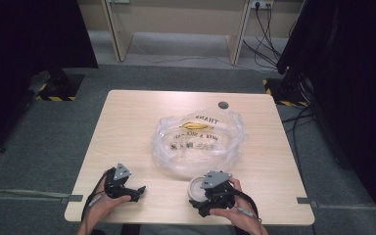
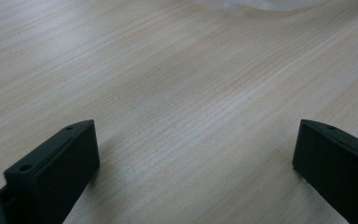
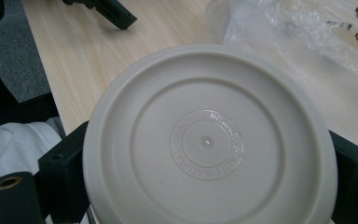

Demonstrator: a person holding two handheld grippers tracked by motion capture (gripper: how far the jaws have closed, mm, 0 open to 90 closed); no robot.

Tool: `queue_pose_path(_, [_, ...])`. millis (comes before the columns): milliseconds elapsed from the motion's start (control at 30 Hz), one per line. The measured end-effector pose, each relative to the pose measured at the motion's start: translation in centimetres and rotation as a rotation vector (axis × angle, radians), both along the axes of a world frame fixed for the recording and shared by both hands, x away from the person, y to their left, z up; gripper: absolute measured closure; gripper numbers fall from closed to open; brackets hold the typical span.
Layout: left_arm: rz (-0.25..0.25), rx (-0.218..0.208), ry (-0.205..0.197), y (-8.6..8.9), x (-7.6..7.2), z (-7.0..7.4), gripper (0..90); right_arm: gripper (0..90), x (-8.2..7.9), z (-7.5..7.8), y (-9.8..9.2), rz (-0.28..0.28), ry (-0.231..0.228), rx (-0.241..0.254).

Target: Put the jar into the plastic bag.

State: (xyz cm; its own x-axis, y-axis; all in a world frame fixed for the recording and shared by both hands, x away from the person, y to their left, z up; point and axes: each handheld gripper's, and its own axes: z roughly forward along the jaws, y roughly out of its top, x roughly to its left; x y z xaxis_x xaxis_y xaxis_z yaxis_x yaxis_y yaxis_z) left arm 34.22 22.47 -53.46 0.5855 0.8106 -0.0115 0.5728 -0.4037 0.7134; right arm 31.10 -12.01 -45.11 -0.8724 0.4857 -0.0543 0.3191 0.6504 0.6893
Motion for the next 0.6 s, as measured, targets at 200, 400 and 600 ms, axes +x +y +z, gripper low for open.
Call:
queue_pose_path(200, [0.000,0.000,0.000,0.0,0.0,0.0,0.0,10.2,0.5,0.9,0.3,0.022,0.005,0.016])
queue_pose_path(400, [0.000,-0.001,-0.001,0.0,0.0,0.0,0.0,10.2,0.9,1.8,0.5,0.037,0.007,0.013])
queue_pose_path(600, [0.000,0.000,0.000,0.0,0.0,0.0,0.0,10.2,1.8,3.4,0.5,0.051,0.018,0.012])
